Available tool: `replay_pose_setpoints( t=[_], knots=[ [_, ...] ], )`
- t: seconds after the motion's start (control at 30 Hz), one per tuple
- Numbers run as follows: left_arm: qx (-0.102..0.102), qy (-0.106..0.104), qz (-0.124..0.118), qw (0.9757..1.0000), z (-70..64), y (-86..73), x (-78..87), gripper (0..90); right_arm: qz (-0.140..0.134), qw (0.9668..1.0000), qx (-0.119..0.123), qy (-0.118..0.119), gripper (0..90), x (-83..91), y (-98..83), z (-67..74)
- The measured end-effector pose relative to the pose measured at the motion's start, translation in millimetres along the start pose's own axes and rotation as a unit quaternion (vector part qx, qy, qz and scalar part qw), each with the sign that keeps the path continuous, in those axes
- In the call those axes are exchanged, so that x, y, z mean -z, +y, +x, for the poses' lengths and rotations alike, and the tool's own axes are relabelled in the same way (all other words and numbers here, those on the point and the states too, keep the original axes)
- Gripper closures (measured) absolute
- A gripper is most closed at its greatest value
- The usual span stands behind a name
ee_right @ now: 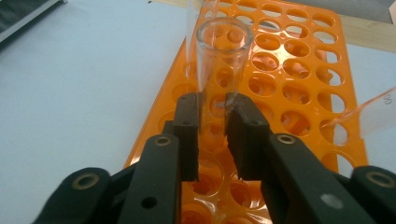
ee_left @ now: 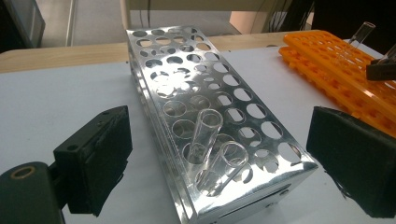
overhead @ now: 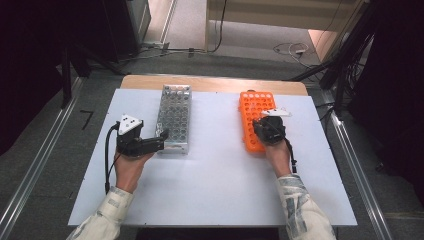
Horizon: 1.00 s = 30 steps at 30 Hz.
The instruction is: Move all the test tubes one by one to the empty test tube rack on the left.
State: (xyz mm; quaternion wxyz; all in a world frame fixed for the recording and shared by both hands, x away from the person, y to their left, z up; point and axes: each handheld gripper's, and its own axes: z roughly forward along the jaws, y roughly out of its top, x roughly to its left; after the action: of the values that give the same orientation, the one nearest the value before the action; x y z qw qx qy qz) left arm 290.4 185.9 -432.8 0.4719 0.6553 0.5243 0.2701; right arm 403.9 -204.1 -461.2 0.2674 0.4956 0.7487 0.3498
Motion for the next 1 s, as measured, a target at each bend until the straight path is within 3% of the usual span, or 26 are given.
replay_pose_setpoints(
  t=[0.23, 0.57, 0.73, 1.0],
  knots=[
    [0.003, -0.001, 0.001, 1.0, -0.2, 0.3, 0.1, 7.1, -0.013, 0.9999, -0.006, 0.005, 73.0, 8.1, 3.0, -3.2],
    [0.005, -0.002, 0.003, 1.0, -0.4, 0.8, 0.1, 7.2, -0.044, 0.999, -0.006, 0.007, 73.3, 39.9, 20.7, -6.5],
    [0.004, -0.006, 0.004, 1.0, -2.7, 1.8, 1.0, 7.3, -0.04, 0.9989, -0.002, 0.025, 73.3, 51.5, 21.5, -5.2],
    [0.002, -0.014, 0.003, 0.9999, -7.9, 3.7, 2.5, 7.3, -0.03, 0.9971, 0.022, 0.066, 73.3, 62.4, 21.7, 9.4]
  ],
)
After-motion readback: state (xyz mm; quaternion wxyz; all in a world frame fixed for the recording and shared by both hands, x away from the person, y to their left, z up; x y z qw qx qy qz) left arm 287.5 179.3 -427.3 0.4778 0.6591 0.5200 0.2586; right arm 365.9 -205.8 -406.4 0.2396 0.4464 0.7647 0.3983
